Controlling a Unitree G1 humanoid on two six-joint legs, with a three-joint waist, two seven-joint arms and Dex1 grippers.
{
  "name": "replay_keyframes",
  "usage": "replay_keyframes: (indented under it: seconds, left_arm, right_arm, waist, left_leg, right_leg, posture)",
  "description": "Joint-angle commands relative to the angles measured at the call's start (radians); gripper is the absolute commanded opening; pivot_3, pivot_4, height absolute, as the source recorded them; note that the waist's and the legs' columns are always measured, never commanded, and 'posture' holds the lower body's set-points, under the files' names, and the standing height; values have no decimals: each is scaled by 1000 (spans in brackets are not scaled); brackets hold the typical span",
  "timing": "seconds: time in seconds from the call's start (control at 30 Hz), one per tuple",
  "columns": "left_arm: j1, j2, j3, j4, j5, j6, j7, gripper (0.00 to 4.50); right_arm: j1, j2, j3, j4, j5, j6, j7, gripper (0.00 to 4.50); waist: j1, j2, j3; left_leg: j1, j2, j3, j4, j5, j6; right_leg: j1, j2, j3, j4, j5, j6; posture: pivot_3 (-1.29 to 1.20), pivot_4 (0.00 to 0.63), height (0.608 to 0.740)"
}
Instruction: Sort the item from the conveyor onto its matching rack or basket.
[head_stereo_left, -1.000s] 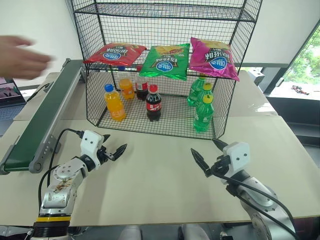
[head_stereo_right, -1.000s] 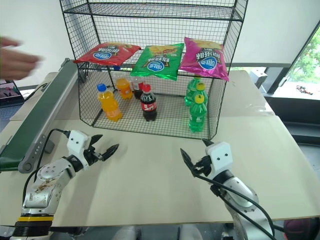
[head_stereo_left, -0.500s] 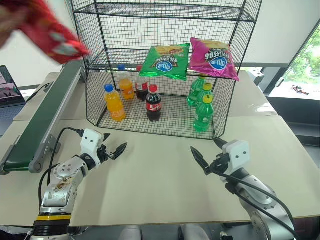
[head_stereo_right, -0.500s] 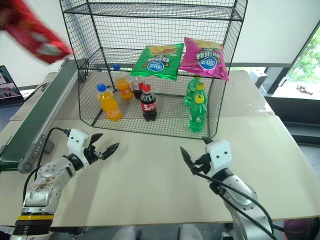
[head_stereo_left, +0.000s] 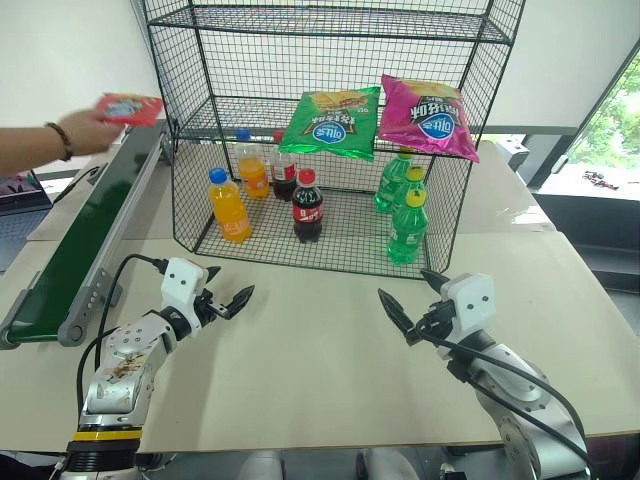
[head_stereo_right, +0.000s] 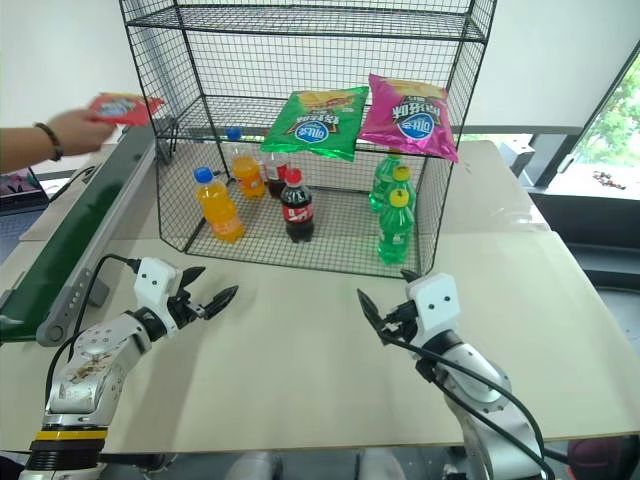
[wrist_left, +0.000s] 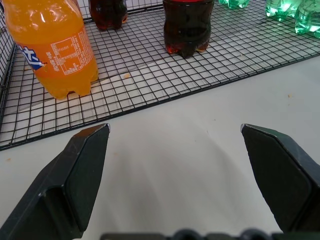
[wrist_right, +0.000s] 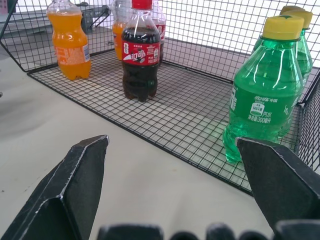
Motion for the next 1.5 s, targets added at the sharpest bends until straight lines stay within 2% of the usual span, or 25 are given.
replay_keyframes:
  seconds: [0.03,0.27,0.43,0.57,0.7,0.83,0.97,1.07,1.23,1.4,1.5]
  left_arm:
    - [-4,6,17,-33,-11,-15,1,4480]
    - [11,2,28,-48,-21,-9,9,4480]
    - [45,17,59,-112,-83,47,-8,4480]
    - [105,36,136,-209,-172,124,-7,4480]
    - [200,11,336,-365,-421,300,92,4480]
    - [317,-55,574,-431,-840,404,286,4480]
    - [436,-127,732,-471,-1188,320,481,4480]
    - [515,-177,775,-506,-1370,243,574,4480]
    - [613,-197,846,-426,-1571,147,663,4480]
    - [641,-148,889,-208,-1618,138,659,4480]
    - [597,-107,881,-111,-1652,144,680,4480]
  right_arm:
    - [-14,3,-6,-53,12,5,-8,4500]
    - [-24,-6,-9,-45,18,12,6,4500]
    - [-88,-15,-9,-19,49,33,40,4500]
    - [-168,-27,-2,18,96,47,97,4500]
    - [-271,-45,18,98,175,36,219,4500]
    - [-384,-42,43,187,298,12,401,4500]
    - [-487,-39,74,270,375,22,540,4500]
    - [-533,-27,87,308,409,18,599,4500]
    - [-603,-10,119,346,430,3,685,4500]
    - [-661,9,151,390,410,-26,749,4500]
    - [-680,18,156,420,387,-57,757,4500]
  waist:
    - [0,0,0]
    - [-1,0,0]
    - [-4,0,0]
    - [-5,0,0]
    - [-9,0,1]
    - [-10,1,1]
    - [-4,0,1]
    - [5,0,2]
    - [11,1,2]
    - [8,3,2]
    - [12,3,3]
  left_leg:
    - [0,0,0,0,0,0]
    - [0,0,0,0,0,0]
    - [0,0,0,0,0,0]
    - [0,0,0,0,0,0]
    - [1,1,0,0,0,0]
    - [2,1,0,0,-1,1]
    - [4,2,-1,1,-1,1]
    - [4,1,-2,3,-1,1]
    - [3,1,-2,5,-1,1]
    - [3,1,-2,5,-1,1]
    - [3,1,-2,5,-1,1]
  right_leg:
    - [0,0,0,0,0,0]
    - [0,0,0,0,0,0]
    - [0,0,0,0,0,0]
    - [0,0,0,0,0,0]
    - [0,0,0,0,0,0]
    - [1,0,1,0,0,0]
    - [1,1,0,1,0,-1]
    - [2,-1,0,0,0,-1]
    - [2,0,0,1,-2,-7]
    - [2,1,0,1,-3,-9]
    - [1,1,0,0,-3,-9]
  posture:
    - [0,150,738]
    - [0,150,738]
    - [0,150,738]
    - [0,150,738]
    - [0,150,738]
    - [0,150,738]
    - [0,150,738]
    - [0,150,738]
    - [0,150,738]
    - [0,150,738]
    - [0,150,738]
